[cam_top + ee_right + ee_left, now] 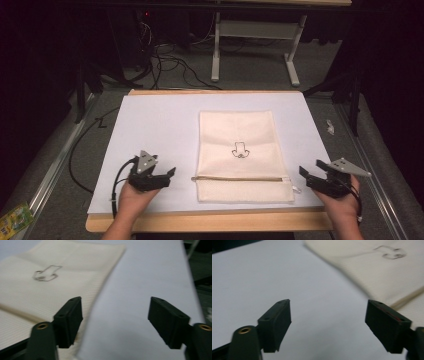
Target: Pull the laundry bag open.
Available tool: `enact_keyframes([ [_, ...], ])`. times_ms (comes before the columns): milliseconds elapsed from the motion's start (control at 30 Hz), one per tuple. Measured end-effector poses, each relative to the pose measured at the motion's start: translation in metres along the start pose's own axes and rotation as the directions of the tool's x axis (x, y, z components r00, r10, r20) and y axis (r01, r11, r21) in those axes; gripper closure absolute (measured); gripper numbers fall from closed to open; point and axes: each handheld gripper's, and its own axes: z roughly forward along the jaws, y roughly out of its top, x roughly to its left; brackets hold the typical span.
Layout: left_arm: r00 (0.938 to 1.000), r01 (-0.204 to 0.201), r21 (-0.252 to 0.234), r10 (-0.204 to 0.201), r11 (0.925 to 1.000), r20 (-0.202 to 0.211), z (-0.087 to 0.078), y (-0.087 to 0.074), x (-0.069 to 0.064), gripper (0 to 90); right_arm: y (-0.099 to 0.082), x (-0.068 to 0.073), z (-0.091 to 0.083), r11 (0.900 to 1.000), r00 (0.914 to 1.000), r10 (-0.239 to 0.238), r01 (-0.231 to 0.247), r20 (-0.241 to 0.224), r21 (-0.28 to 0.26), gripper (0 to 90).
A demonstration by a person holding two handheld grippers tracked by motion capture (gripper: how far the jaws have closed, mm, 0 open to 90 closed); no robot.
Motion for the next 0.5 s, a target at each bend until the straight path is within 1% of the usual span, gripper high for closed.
enact_keyframes([
  [33, 0.9995, 0.031, -0.006, -0.031, 0.9995, -0.01, -0.004, -0.003, 0.009, 13.7, -0.001, -0.009, -0.004, 0.9998, 0.9992, 0.017, -0.017, 0.035, -0.007, 19.9],
  [67, 0.9981, 0.059, -0.022, -0.06, 0.998, -0.017, -0.009, -0.005, 0.016, 11.5, -0.002, -0.015, -0.008, 0.9995, 0.9982, 0.03, -0.029, 0.053, -0.014, 18.0],
  [100, 0.9954, 0.092, -0.044, -0.093, 0.9948, -0.023, -0.016, -0.007, 0.024, 9.9, -0.003, -0.021, -0.012, 0.999, 0.9971, 0.04, -0.039, 0.064, -0.024, 17.1],
  [133, 0.993, 0.113, -0.067, -0.115, 0.9913, -0.025, -0.02, -0.008, 0.027, 9.3, -0.004, -0.027, -0.016, 0.9981, 0.9956, 0.052, -0.049, 0.078, -0.037, 15.9],
  [167, 0.9915, 0.125, -0.077, -0.128, 0.9891, -0.024, -0.022, -0.008, 0.029, 9.1, -0.005, -0.029, -0.019, 0.9969, 0.995, 0.063, -0.059, 0.077, -0.053, 15.7],
  [200, 0.9895, 0.141, -0.085, -0.143, 0.9864, -0.02, -0.023, -0.008, 0.03, 9.1, -0.005, -0.029, -0.019, 0.9969, 0.995, 0.063, -0.059, 0.077, -0.053, 15.7],
  [233, 0.9885, 0.149, -0.084, -0.15, 0.9853, -0.014, -0.023, -0.008, 0.029, 8.7, -0.004, -0.027, -0.019, 0.9969, 0.996, 0.056, -0.052, 0.07, -0.06, 15.7],
  [300, 0.9894, 0.144, -0.078, -0.145, 0.9866, -0.011, -0.021, -0.008, 0.027, 8.4, -0.002, -0.023, -0.016, 0.9975, 0.9972, 0.043, -0.04, 0.062, -0.059, 15.8],
  [333, 0.9925, 0.121, -0.058, -0.122, 0.991, -0.012, -0.019, -0.008, 0.023, 8.1, -0.001, -0.02, -0.014, 0.9979, 0.998, 0.029, -0.025, 0.057, -0.06, 15.8],
  [400, 0.9932, 0.115, -0.05, -0.116, 0.992, -0.011, -0.019, -0.008, 0.022, 7.8, -0.001, -0.018, -0.014, 0.9979, 0.9983, 0.026, -0.023, 0.053, -0.061, 15.8],
  [467, 0.9932, 0.114, -0.041, -0.115, 0.9926, -0.017, -0.019, -0.007, 0.021, 4.5, 0.001, -0.017, -0.012, 0.998, 0.9987, 0.01, -0.007, 0.05, -0.062, 15.8],
  [500, 0.993, 0.116, -0.035, -0.117, 0.9926, -0.018, -0.02, -0.006, 0.022, 1.3, 0.001, -0.017, -0.012, 0.9979, 0.9987, 0.013, -0.01, 0.048, -0.063, 15.8],
])
